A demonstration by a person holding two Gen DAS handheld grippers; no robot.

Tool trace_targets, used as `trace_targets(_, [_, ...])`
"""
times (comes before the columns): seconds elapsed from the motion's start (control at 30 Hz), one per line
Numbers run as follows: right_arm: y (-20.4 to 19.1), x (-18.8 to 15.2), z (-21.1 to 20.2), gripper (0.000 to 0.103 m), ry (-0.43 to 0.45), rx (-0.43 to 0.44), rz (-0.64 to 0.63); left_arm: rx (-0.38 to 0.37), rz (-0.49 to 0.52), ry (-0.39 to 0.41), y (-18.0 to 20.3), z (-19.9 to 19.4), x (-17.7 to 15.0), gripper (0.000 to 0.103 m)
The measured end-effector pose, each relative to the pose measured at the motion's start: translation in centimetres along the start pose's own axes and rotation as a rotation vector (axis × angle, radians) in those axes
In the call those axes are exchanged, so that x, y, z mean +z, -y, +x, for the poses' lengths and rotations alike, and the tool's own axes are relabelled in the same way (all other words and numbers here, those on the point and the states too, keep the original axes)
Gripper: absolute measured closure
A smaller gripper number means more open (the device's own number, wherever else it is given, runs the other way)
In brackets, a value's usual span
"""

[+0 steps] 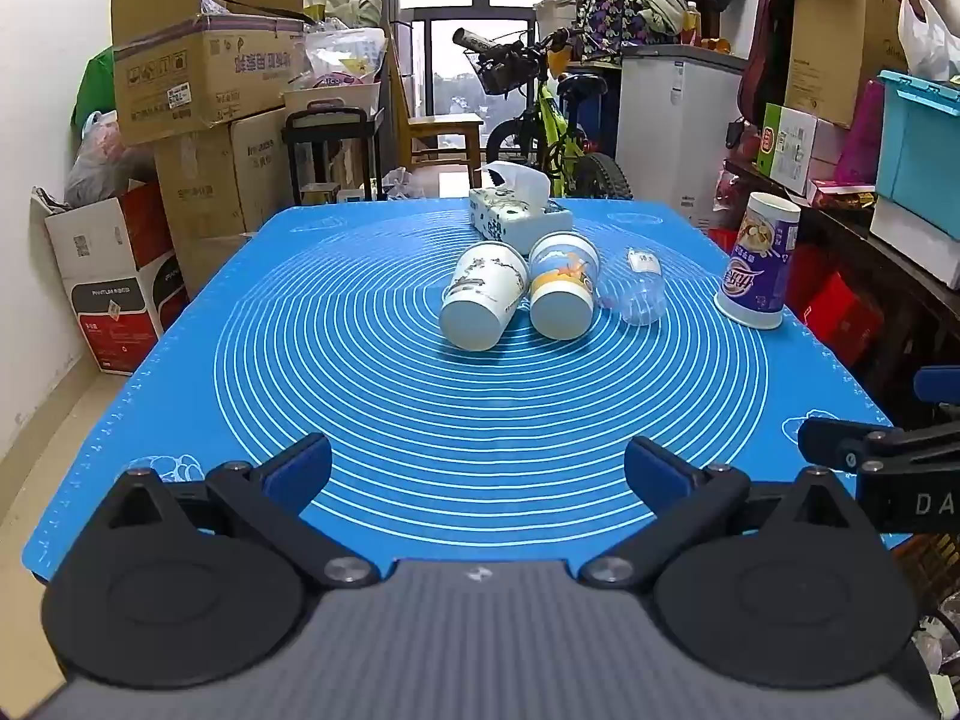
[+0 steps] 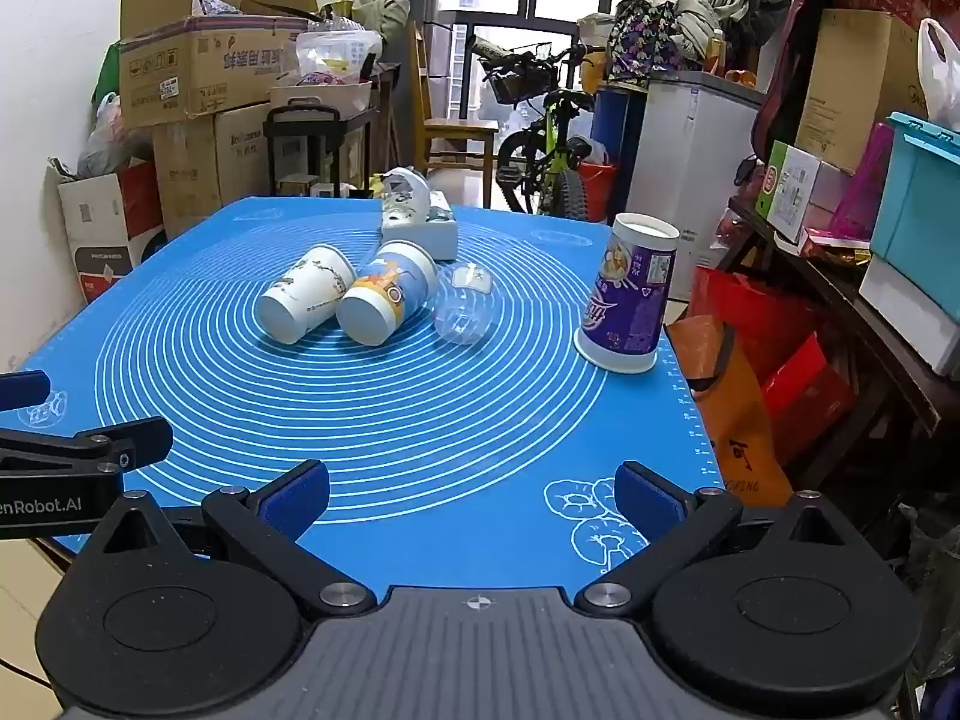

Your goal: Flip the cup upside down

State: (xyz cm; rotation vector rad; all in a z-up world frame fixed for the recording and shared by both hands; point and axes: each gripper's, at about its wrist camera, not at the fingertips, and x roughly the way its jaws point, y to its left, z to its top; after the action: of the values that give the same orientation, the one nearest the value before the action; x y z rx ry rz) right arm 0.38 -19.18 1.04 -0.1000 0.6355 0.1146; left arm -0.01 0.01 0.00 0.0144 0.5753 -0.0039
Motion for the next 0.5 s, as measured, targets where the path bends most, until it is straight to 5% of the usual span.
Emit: trace_targets(0.5, [0.32,-0.19,-0.02,0.002,-0.006,0.010,0.012,0.004,0.008,-0.013,0.04,0.02,0.01,0.001])
